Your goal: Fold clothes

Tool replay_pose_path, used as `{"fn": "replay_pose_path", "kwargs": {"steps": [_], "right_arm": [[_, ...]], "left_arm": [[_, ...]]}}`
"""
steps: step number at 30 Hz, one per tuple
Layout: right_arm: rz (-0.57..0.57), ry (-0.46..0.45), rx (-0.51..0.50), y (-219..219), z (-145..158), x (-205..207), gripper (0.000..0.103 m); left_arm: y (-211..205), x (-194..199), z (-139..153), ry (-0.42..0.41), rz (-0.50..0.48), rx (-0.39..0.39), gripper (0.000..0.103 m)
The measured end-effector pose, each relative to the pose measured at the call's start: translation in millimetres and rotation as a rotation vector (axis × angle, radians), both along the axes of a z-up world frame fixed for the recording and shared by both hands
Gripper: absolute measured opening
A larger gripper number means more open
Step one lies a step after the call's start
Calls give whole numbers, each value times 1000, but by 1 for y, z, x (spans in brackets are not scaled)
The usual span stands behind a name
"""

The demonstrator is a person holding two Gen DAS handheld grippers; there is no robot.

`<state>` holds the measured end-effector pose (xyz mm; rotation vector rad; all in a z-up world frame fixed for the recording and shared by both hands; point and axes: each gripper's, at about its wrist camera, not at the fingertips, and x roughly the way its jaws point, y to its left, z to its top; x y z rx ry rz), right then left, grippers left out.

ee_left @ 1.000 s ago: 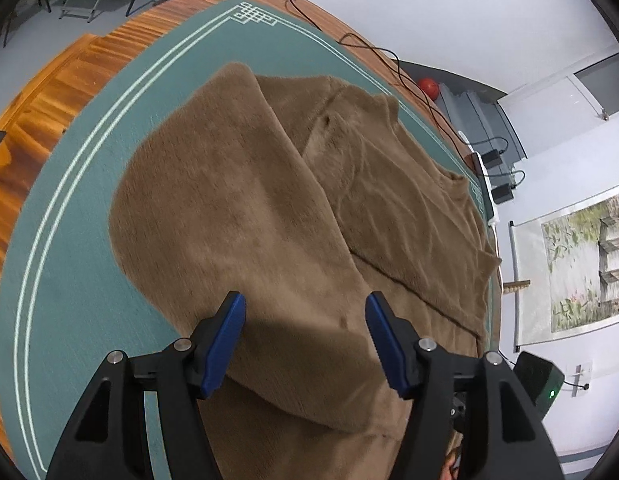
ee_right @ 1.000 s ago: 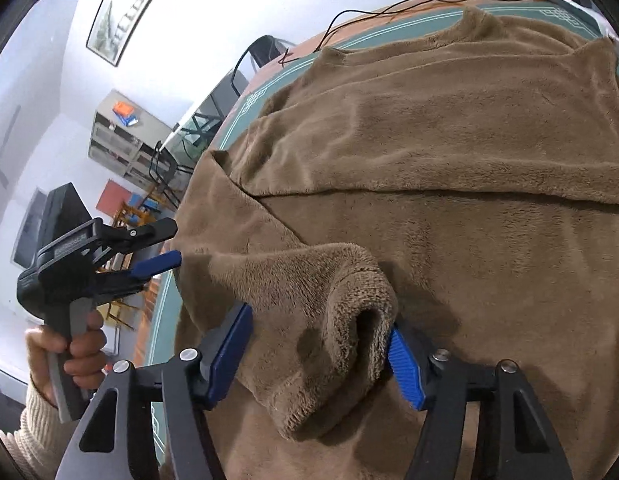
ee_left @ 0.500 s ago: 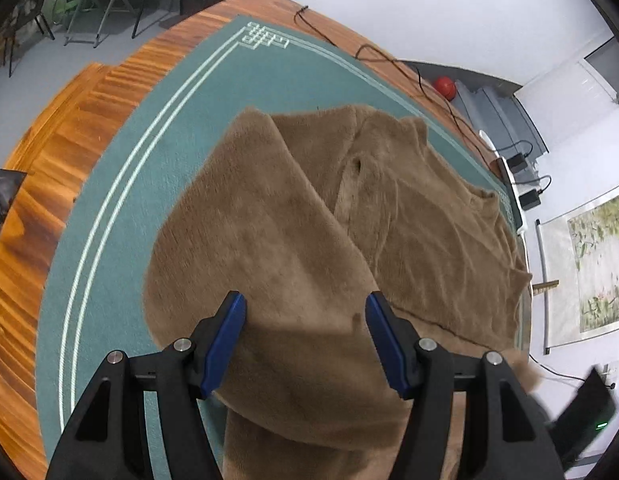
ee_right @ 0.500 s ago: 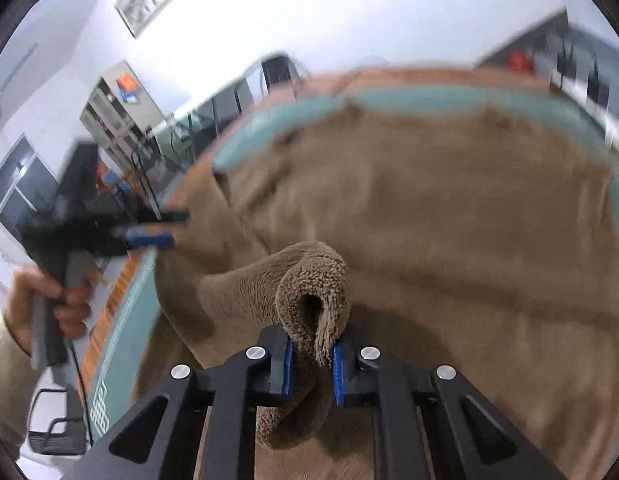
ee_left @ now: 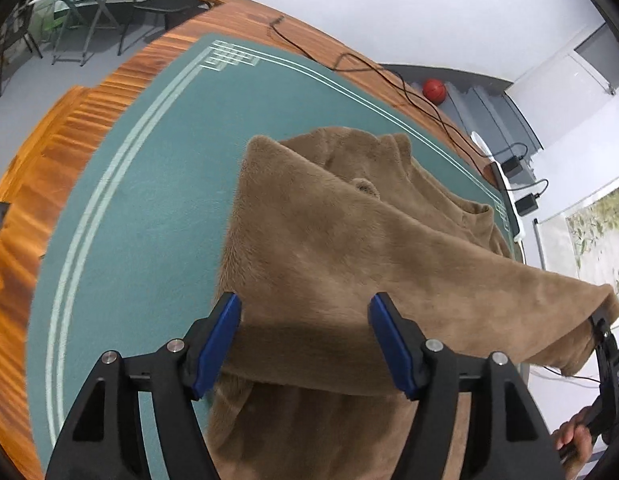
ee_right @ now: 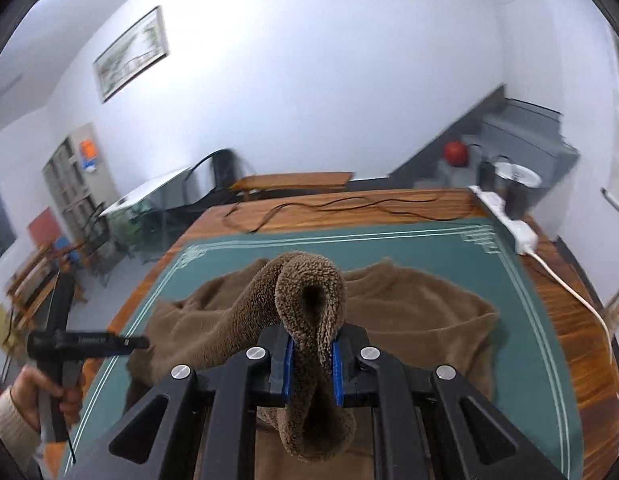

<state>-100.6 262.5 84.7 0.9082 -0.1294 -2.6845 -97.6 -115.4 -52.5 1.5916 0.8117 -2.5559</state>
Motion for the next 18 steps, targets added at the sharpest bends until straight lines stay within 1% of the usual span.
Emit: {"fn": "replay_pose_path", "kwargs": {"steps": [2,7,12,13,14,15,16,17,18], "right_arm": [[-40,-17,5,12,-6,-8,15],[-140,-60,19,42,-21,-27,15],[-187,-223,9,63,-61,-50,16],[-202,-252,4,67,-67,-53,19],[-217,-268,10,68,-72,-54,30],[-251,-285,40,70,-76,-56,39],[-282,-289,70,72,-79,-58,65],[-306,-278,87,74,-79,-57,78],[-329,-265,103,76,-78,-56,79]], "left_arm": [[9,-12,-6,-14,-22,-33,72],[22,-37,-21,-51,-30,-142,72],[18,-51,-33,-72,-11,-216,72],[16,-53,-36,-75,-7,-221,72],[14,-55,-39,-80,0,-222,72],[12,-57,-42,-84,7,-222,72],[11,-57,-42,-83,11,-224,72],[10,-57,-43,-79,14,-227,72],[9,-57,-43,-81,13,-230,72]]}}
